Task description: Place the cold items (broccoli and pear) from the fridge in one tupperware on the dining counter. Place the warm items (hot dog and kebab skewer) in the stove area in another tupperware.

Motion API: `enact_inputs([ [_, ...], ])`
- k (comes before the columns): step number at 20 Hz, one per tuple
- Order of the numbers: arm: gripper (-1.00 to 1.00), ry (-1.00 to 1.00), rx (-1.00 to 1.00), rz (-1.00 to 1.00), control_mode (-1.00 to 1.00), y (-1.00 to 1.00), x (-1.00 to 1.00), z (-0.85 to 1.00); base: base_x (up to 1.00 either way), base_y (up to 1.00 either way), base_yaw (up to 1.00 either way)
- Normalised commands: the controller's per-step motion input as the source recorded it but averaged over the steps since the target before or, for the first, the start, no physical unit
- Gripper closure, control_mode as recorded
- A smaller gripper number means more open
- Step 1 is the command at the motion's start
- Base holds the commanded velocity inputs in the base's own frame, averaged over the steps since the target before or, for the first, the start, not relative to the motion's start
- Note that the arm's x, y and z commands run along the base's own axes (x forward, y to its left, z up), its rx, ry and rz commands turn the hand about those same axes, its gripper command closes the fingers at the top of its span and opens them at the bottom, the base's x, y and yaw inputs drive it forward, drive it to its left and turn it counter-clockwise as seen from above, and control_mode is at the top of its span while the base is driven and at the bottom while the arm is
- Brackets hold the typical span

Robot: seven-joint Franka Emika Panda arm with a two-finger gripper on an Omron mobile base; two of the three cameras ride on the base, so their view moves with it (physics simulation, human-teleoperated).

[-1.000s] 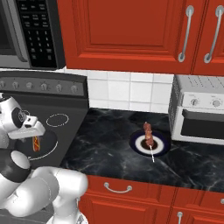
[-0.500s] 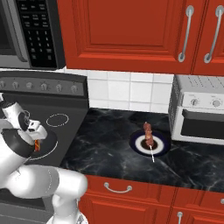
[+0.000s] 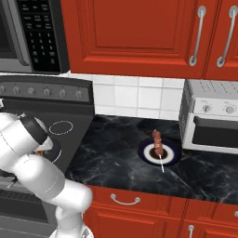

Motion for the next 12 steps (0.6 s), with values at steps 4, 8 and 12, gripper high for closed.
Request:
enact_inputs([
  [4, 1.00, 0.00, 0.00, 0.00, -1.00, 0.15, 0.17, -0.39, 0.00, 0.00, 0.00],
  [8, 1.00, 0.00, 0.00, 0.02, -1.00, 0.09, 0.04, -0.30, 0.00, 0.00, 0.00],
  [12, 1.00, -0.09, 0.00, 0.02, -1.00, 0.04, -0.16, 0.03, 0.00, 0.00, 0.00],
])
